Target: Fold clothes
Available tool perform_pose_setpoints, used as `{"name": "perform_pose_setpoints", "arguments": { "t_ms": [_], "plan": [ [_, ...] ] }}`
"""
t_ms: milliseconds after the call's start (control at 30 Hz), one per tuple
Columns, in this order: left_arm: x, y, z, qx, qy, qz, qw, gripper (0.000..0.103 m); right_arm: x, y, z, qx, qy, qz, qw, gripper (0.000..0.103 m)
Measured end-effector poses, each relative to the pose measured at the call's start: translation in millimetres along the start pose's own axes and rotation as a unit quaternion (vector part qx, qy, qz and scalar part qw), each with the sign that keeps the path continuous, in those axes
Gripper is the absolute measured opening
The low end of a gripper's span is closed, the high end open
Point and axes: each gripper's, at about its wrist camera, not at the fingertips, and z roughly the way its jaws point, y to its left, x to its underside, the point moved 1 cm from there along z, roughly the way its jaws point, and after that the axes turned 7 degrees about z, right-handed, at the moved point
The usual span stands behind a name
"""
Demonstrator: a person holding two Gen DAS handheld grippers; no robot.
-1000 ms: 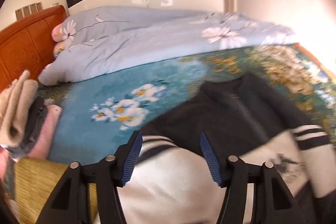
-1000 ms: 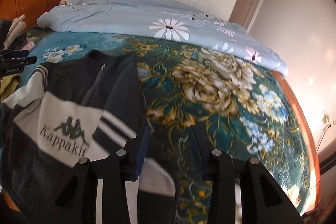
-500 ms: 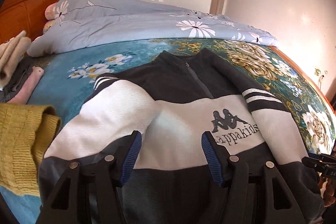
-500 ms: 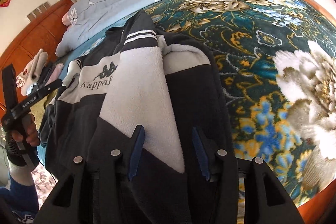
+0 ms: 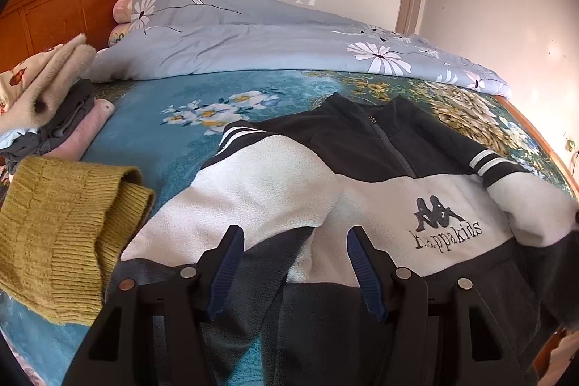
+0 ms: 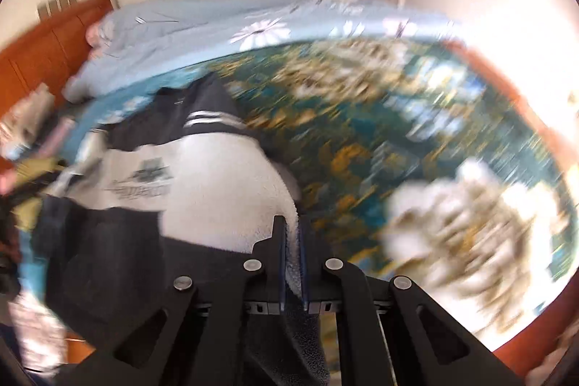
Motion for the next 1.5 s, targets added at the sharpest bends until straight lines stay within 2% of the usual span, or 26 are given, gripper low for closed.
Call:
{"name": "perform_pose_setpoints", "arguments": {
  "t_ms": [67, 133, 233, 300, 467, 600, 633, 667, 700, 767, 867, 967, 1067, 1167, 1300, 1400, 1500],
  "plan": [
    [-1, 5, 1, -0.005, 0.000, -0.004, 1.0000, 0.063, -22, -7, -2, 0.081, -0.035, -0.046, 0.995, 0.006],
    [-1, 10, 3, -0.010, 0.000, -0.008, 0.9999, 0.063, -48, -19, 3, 0.149, -0.059, -0.074, 0.984, 0.006],
    [0, 19, 5, -0.018, 0.002, -0.018, 0.9997, 0.063, -82, -38, 32, 0.260, -0.074, -0.116, 0.956, 0.005],
    [1, 26, 6, -0.022, 0.006, -0.026, 0.9994, 0.063, -96, -50, 65, 0.310, -0.056, -0.131, 0.940, 0.005],
    [5, 45, 0, -0.036, 0.008, -0.039, 0.9985, 0.063, -101, -76, 133, 0.325, 0.006, -0.087, 0.942, 0.005],
    [13, 66, -12, -0.045, 0.009, -0.050, 0.9977, 0.063, -94, -82, 152, 0.319, 0.033, -0.065, 0.945, 0.005],
    [16, 71, -14, -0.035, 0.018, -0.048, 0.9981, 0.063, -94, -82, 148, 0.316, 0.030, -0.063, 0.946, 0.005],
    [19, 78, -16, -0.037, 0.021, -0.052, 0.9977, 0.063, -95, -81, 141, 0.311, 0.025, -0.059, 0.948, 0.012],
    [23, 84, -17, -0.039, 0.025, -0.057, 0.9973, 0.063, -97, -80, 133, 0.306, 0.019, -0.055, 0.950, 0.026],
    [33, 97, -16, -0.047, 0.040, -0.071, 0.9956, 0.063, -106, -78, 106, 0.298, -0.015, -0.033, 0.954, 0.046],
    [51, 112, -18, -0.040, 0.063, -0.093, 0.9928, 0.063, -112, -56, 64, 0.262, -0.072, 0.006, 0.962, 0.047],
    [64, 118, -29, -0.044, 0.073, -0.098, 0.9915, 0.063, -113, -16, 38, 0.170, -0.103, 0.043, 0.979, 0.047],
    [75, 121, -42, -0.055, 0.085, -0.097, 0.9902, 0.063, -122, 37, 31, 0.078, -0.107, 0.081, 0.988, 0.047],
    [92, 125, -49, -0.061, 0.105, -0.105, 0.9871, 0.063, -136, 92, 33, -0.006, -0.100, 0.135, 0.986, 0.047],
    [116, 130, -47, -0.046, 0.137, -0.128, 0.9813, 0.063, -137, 150, 40, -0.112, -0.061, 0.228, 0.965, 0.047],
    [124, 131, -39, -0.019, 0.144, -0.150, 0.9780, 0.063, -119, 185, 58, -0.131, -0.026, 0.244, 0.961, 0.047],
    [129, 130, -31, 0.000, 0.148, -0.166, 0.9749, 0.063, -97, 205, 80, -0.109, -0.005, 0.211, 0.971, 0.047]
  ]
}}
